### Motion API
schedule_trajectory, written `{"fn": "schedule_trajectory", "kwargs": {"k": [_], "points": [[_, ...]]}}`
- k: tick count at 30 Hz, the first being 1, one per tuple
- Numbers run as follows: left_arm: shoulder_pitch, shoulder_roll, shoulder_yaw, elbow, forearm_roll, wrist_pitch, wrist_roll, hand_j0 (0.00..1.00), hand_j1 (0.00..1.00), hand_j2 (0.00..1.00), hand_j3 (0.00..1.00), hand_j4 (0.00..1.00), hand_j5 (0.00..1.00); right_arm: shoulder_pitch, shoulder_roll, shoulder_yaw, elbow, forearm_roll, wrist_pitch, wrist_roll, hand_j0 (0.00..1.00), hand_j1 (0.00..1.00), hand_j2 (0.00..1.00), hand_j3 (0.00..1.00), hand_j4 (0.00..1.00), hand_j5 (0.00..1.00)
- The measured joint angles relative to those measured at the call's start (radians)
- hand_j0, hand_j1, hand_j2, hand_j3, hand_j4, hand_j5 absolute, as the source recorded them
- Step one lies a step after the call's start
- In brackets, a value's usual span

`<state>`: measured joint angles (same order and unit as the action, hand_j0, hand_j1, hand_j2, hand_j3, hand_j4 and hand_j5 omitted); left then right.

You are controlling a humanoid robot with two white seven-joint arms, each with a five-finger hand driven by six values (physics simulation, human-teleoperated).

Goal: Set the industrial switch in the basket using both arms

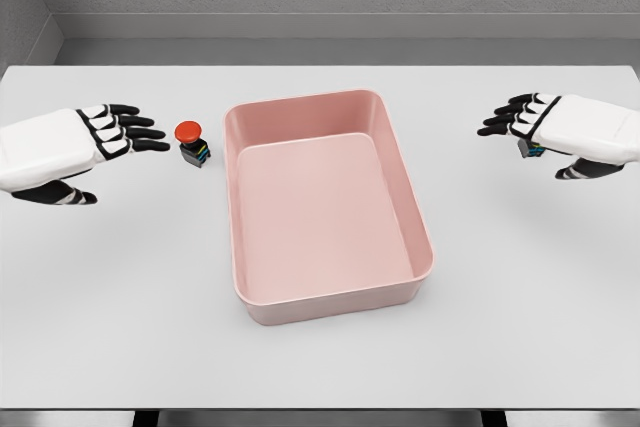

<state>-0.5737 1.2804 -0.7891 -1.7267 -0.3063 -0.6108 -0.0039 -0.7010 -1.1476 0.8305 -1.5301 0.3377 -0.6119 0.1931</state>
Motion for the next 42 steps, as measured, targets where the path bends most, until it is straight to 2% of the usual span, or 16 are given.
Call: {"fn": "schedule_trajectory", "kwargs": {"k": [2,4,5,7,11,12,17,22,26,29,34,40,42], "points": [[-0.008,0.001,-0.001,0.001,0.0,0.0,0.0,1.0,1.0,1.0,1.0,1.0,1.0,-0.003,0.0,-0.002,0.009,0.0,0.0,0.0,1.0,1.0,1.0,1.0,1.0,1.0],[-0.017,0.0,-0.002,0.002,0.0,0.007,-0.003,1.0,1.0,1.0,1.0,1.0,1.0,-0.014,-0.001,-0.008,0.053,-0.001,0.0,0.0,1.0,1.0,1.0,1.0,1.0,1.0],[-0.042,-0.003,-0.003,0.002,0.002,0.025,-0.013,1.0,1.0,1.0,1.0,1.0,1.0,-0.017,-0.001,-0.011,0.083,-0.004,0.0,0.0,1.0,1.0,1.0,1.0,1.0,1.0],[-0.087,-0.029,-0.005,0.002,0.004,0.088,-0.072,1.0,1.0,1.0,1.0,1.0,1.0,-0.017,0.0,-0.018,0.126,-0.006,0.0,0.001,1.0,1.0,1.0,1.0,1.0,1.0],[-0.118,-0.08,-0.008,0.002,0.004,0.223,-0.176,1.0,1.0,1.0,1.0,1.0,1.0,-0.041,0.014,-0.027,0.158,-0.006,0.0,0.007,1.0,1.0,1.0,1.0,1.0,1.0],[-0.153,-0.097,-0.014,0.002,0.0,0.248,-0.209,1.0,1.0,1.0,1.0,1.0,1.0,-0.054,0.025,-0.026,0.161,-0.006,0.0,0.027,1.0,1.0,1.0,1.0,1.0,1.0],[-0.189,-0.16,-0.053,0.009,-0.011,0.355,-0.304,1.0,1.0,1.0,1.0,1.0,1.0,-0.075,0.098,-0.024,0.175,-0.003,0.0,0.147,1.0,1.0,1.0,1.0,1.0,1.0],[-0.189,-0.223,-0.084,0.022,-0.042,0.469,-0.323,1.0,1.0,1.0,1.0,1.0,1.0,-0.117,0.177,-0.023,0.255,0.006,0.0,0.251,1.0,1.0,1.0,1.0,1.0,1.0],[-0.19,-0.256,-0.099,0.037,-0.052,0.509,-0.326,1.0,1.0,1.0,1.0,1.0,1.0,-0.149,0.24,-0.023,0.352,0.041,-0.001,0.272,1.0,1.0,1.0,1.0,1.0,1.0],[-0.198,-0.284,-0.113,0.048,-0.092,0.538,-0.331,1.0,1.0,1.0,1.0,1.0,1.0,-0.153,0.272,-0.023,0.39,0.069,-0.001,0.277,1.0,1.0,1.0,1.0,1.0,1.0],[-0.209,-0.355,-0.133,0.102,-0.143,0.601,-0.36,1.0,1.0,1.0,1.0,1.0,1.0,-0.172,0.294,-0.025,0.448,0.095,-0.001,0.278,1.0,1.0,1.0,1.0,1.0,1.0],[-0.213,-0.418,-0.152,0.153,-0.161,0.615,-0.366,1.0,1.0,1.0,1.0,1.0,1.0,-0.179,0.299,-0.029,0.518,0.106,-0.001,0.276,1.0,1.0,1.0,1.0,1.0,1.0],[-0.258,-0.431,-0.172,0.164,-0.164,0.616,-0.367,1.0,1.0,1.0,1.0,1.0,1.0,-0.181,0.304,-0.03,0.531,0.115,-0.001,0.273,1.0,1.0,1.0,1.0,1.0,1.0]]}}
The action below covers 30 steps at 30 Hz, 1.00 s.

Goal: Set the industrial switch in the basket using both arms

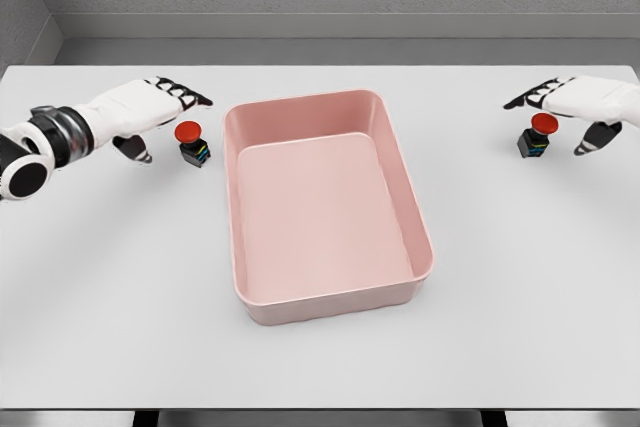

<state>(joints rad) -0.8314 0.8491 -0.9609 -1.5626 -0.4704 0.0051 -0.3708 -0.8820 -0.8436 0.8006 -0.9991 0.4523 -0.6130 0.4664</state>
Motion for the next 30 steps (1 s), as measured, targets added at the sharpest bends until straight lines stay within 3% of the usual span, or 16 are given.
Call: {"fn": "schedule_trajectory", "kwargs": {"k": [5,10,17,23,28,30], "points": [[-0.003,-0.013,-0.041,0.024,-0.001,0.002,-0.005,1.0,1.0,1.0,1.0,1.0,1.0,-0.021,0.037,-0.002,0.049,0.021,0.0,-0.003,1.0,1.0,1.0,1.0,1.0,1.0],[-0.006,-0.046,-0.047,0.079,-0.007,0.003,-0.017,1.0,1.0,1.0,1.0,1.0,1.0,-0.026,0.073,-0.003,0.096,0.052,0.0,-0.006,1.0,1.0,1.0,1.0,1.0,1.0],[-0.011,-0.064,-0.047,0.097,-0.01,0.003,-0.018,1.0,1.0,1.0,1.0,1.0,1.0,-0.029,0.094,-0.003,0.119,0.09,0.0,-0.008,1.0,1.0,1.0,1.0,1.0,1.0],[-0.023,-0.089,-0.046,0.145,-0.034,-0.001,-0.016,0.84,0.84,0.84,0.84,0.84,0.84,-0.029,0.096,0.0,0.119,0.094,0.0,-0.004,1.0,1.0,1.0,1.0,1.0,1.0],[-0.025,-0.108,-0.048,0.167,-0.046,-0.007,-0.016,0.8,0.8,0.8,0.8,0.8,0.8,-0.029,0.1,0.003,0.119,0.113,0.0,-0.008,1.0,1.0,1.0,1.0,1.0,1.0],[-0.025,-0.114,-0.049,0.165,-0.048,-0.01,-0.017,0.8,0.8,0.8,0.8,0.8,0.8,-0.029,0.104,0.003,0.12,0.124,0.0,-0.009,0.95,0.95,0.95,0.95,0.95,0.95]]}}
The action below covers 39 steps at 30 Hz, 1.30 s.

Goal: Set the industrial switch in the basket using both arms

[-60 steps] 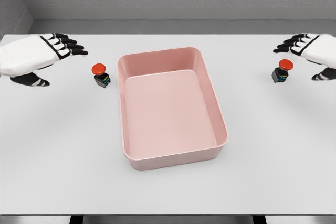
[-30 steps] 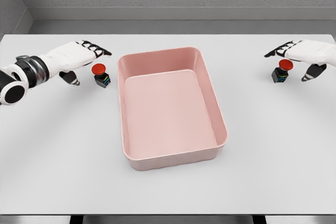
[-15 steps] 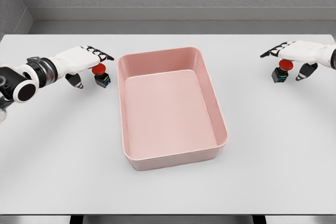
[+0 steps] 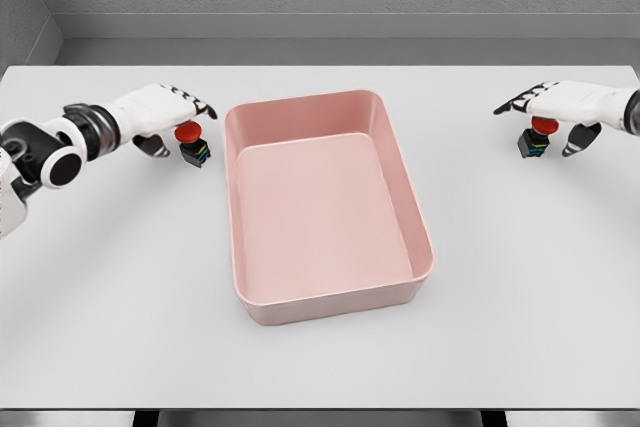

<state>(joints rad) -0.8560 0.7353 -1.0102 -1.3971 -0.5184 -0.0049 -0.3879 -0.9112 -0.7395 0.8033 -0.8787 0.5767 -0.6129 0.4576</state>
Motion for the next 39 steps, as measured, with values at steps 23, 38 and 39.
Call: {"fn": "schedule_trajectory", "kwargs": {"k": [23,38,39], "points": [[-0.003,-0.006,-0.032,-0.001,-0.003,-0.005,0.001,0.7,0.7,0.7,0.7,0.7,0.7,0.002,0.009,0.001,-0.006,0.044,0.0,-0.001,0.54,0.54,0.54,0.54,0.54,0.54],[-0.008,0.0,-0.035,-0.003,-0.005,-0.042,0.002,0.51,0.51,0.51,0.51,0.51,0.51,-0.014,0.01,-0.005,-0.036,0.045,0.0,0.005,0.51,0.51,0.51,0.51,0.51,0.51],[-0.012,0.001,-0.035,-0.003,-0.004,-0.044,0.001,0.51,0.51,0.51,0.51,0.51,0.51,-0.017,0.01,-0.006,-0.043,0.044,0.0,0.006,0.51,0.51,0.51,0.51,0.51,0.51]]}}
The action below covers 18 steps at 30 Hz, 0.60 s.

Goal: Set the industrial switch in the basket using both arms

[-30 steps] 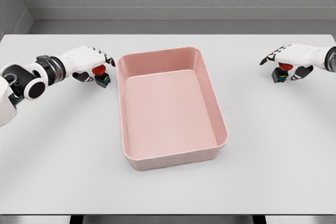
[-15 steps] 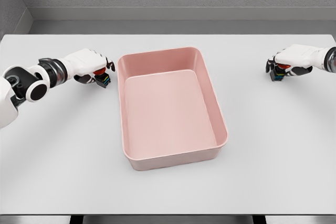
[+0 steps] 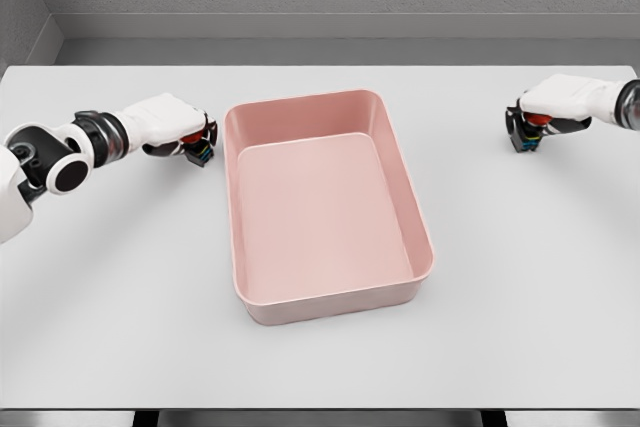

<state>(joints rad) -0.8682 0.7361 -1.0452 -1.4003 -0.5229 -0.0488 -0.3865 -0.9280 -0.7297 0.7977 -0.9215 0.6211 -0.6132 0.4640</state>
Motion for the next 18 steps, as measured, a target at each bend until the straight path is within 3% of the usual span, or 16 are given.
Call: {"fn": "schedule_trajectory", "kwargs": {"k": [5,14,18], "points": [[-0.014,0.005,0.0,-0.001,0.001,-0.013,-0.001,0.4,0.4,0.4,0.4,0.4,0.4,-0.002,-0.005,-0.003,-0.034,-0.002,0.0,0.003,0.51,0.51,0.51,0.51,0.51,0.51],[-0.041,0.029,0.006,-0.003,0.009,-0.058,-0.005,0.4,0.4,0.4,0.4,0.4,0.4,0.006,-0.026,-0.071,-0.092,-0.006,0.0,0.037,0.51,0.51,0.51,0.51,0.51,0.51],[-0.063,0.056,0.015,-0.005,0.013,-0.084,-0.005,0.4,0.4,0.4,0.4,0.4,0.4,0.011,-0.057,-0.086,-0.153,-0.01,0.0,0.045,0.51,0.51,0.51,0.51,0.51,0.51]]}}
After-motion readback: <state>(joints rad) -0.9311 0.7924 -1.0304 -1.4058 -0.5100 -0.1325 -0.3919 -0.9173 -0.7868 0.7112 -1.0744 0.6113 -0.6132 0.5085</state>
